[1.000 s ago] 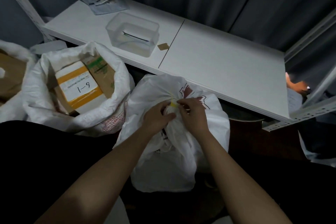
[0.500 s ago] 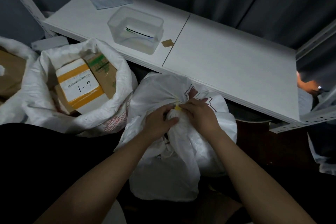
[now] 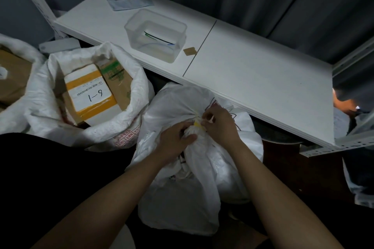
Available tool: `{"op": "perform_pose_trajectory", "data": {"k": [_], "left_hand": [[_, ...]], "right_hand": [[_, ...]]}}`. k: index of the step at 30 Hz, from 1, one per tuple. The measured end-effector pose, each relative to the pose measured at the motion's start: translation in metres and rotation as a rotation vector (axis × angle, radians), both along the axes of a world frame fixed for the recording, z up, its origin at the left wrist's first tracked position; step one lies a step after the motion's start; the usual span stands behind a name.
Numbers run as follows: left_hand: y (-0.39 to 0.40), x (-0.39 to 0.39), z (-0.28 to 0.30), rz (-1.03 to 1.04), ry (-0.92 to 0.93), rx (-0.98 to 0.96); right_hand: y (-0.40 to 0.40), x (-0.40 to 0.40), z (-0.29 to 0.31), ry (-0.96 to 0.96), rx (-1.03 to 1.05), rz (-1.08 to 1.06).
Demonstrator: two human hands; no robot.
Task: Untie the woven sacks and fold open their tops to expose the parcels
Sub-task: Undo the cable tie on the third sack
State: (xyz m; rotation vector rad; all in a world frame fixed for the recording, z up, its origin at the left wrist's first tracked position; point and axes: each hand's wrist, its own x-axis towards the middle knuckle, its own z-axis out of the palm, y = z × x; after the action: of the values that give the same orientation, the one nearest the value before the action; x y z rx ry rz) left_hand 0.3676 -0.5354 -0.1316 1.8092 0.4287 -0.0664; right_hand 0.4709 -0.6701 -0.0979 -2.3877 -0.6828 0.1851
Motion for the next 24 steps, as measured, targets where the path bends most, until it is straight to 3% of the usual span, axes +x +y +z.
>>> {"op": "perform_pose_trajectory", "data": {"k": [4, 10, 15, 19, 24], "left_hand": [[-0.002, -0.001, 0.000, 0.028, -0.016, -0.019], [-0.004, -0.002, -0.007, 0.038, -0.039, -0.064], [-0.001, 0.001, -0.004, 0.013, 0.010, -0.066], [-0.003, 0.022, 0.010, 0.072, 0.151, 0.084], [-0.012, 0.048, 0.029, 0.047, 0.235, 0.361]], "right_hand": [[-0.001, -0.023, -0.007, -0.172, 0.005, 0.097], [0.000, -0.032, -0.020, -0.111, -0.013, -0.031], [0.000, -0.023, -0.019, 0.012, 0.011, 0.035], [-0.004, -0.020, -0.019, 0.059, 0.031, 0.030], [0.004, -0.030, -0.019, -0.066, 0.065, -0.012]]}}
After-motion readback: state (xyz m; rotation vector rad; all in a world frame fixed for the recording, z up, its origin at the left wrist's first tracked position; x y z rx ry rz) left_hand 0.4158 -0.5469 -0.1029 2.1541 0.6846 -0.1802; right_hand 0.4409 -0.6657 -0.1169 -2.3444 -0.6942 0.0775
